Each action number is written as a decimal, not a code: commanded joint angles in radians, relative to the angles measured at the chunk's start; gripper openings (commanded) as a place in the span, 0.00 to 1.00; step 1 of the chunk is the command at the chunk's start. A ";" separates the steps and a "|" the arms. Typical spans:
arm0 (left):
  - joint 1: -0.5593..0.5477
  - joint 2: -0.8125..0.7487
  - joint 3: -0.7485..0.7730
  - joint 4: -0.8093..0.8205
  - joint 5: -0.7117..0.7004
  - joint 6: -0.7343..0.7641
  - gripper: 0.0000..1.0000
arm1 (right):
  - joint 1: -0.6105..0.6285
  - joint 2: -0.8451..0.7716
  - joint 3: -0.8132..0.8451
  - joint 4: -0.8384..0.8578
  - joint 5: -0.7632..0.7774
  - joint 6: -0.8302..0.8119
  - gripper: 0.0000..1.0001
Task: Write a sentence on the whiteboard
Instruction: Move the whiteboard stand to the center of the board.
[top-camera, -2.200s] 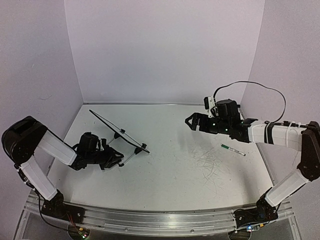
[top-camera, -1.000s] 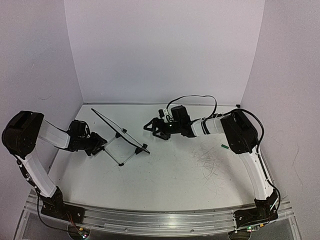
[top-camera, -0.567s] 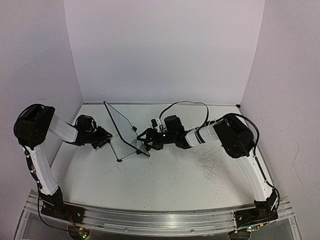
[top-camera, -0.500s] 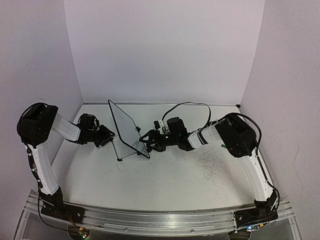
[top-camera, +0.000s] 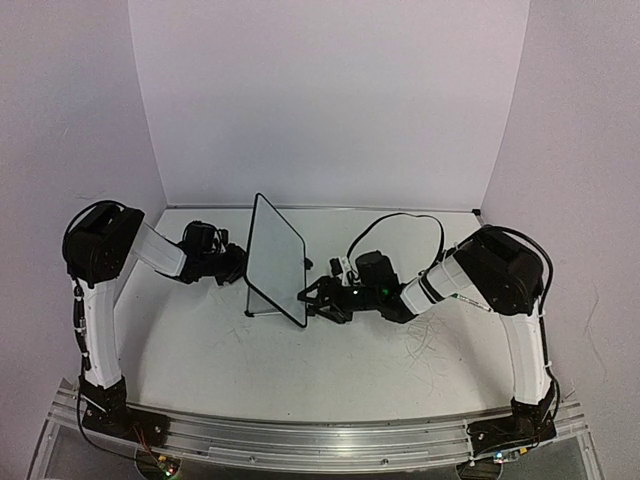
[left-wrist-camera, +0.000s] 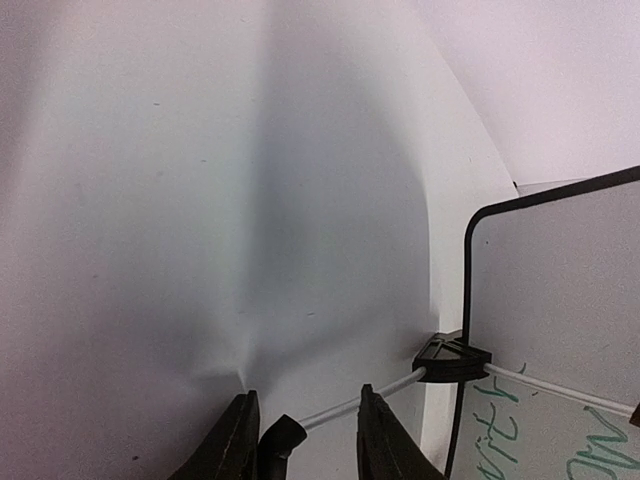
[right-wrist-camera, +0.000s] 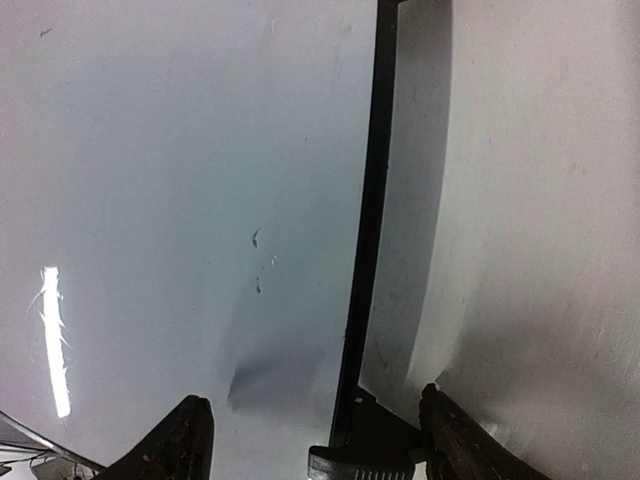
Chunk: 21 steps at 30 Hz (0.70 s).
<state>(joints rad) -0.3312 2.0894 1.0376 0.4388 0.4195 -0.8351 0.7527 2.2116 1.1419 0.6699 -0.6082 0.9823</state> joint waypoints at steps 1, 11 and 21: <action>-0.047 0.082 0.030 -0.104 0.070 0.019 0.35 | 0.041 -0.090 -0.085 0.078 0.043 0.028 0.71; -0.102 0.108 0.066 -0.104 0.136 0.048 0.35 | 0.132 -0.212 -0.229 0.094 0.125 0.025 0.72; -0.134 0.138 0.104 -0.104 0.216 0.082 0.36 | 0.177 -0.347 -0.267 -0.136 0.282 -0.158 0.80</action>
<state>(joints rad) -0.4404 2.1811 1.1437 0.4542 0.5760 -0.7831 0.9313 1.9814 0.8883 0.6269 -0.4415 0.9446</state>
